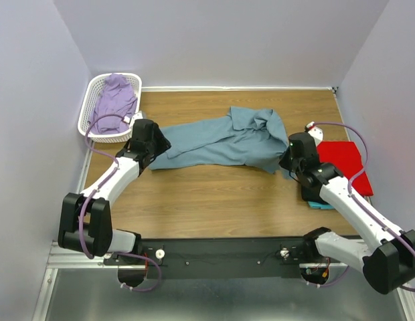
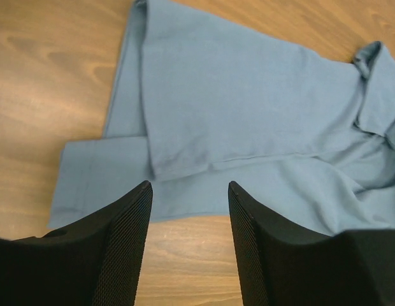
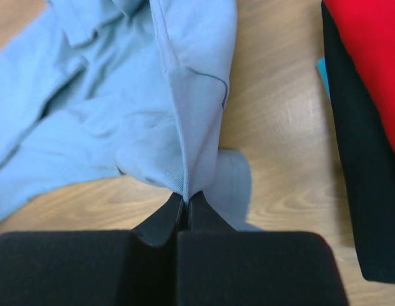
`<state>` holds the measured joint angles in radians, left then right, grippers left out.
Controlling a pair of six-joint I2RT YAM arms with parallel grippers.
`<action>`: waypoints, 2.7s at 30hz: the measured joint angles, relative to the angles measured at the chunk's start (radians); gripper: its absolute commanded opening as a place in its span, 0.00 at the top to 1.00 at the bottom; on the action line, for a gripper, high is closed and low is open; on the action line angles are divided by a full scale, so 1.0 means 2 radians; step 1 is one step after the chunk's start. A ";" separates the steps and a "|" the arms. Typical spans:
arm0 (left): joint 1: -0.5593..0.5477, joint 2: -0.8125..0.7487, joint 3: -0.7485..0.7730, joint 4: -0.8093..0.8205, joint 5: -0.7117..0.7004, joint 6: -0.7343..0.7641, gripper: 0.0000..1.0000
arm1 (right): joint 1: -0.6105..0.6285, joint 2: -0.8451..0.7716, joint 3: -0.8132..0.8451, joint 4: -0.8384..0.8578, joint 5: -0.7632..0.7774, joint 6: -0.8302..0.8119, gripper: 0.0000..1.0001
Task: Fold and stack the t-shirts
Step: Flatten the tshirt out
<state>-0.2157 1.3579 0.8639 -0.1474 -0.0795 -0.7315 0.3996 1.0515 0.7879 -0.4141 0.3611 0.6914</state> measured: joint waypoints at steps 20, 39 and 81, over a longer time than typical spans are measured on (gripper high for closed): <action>0.007 -0.019 -0.096 -0.036 -0.069 -0.111 0.48 | 0.000 0.018 -0.005 -0.030 -0.019 -0.006 0.99; 0.035 0.047 -0.083 0.003 -0.064 -0.089 1.00 | 0.000 0.016 0.001 -0.036 -0.042 -0.007 1.00; 0.053 0.054 0.344 0.045 -0.013 0.027 1.00 | -0.034 0.288 0.543 0.021 -0.043 -0.095 0.99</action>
<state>-0.1093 1.4651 1.5513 -0.0578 -0.1051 -0.6773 0.3309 1.6276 1.8740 -0.3725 0.2749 0.5022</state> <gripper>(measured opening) 0.009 0.012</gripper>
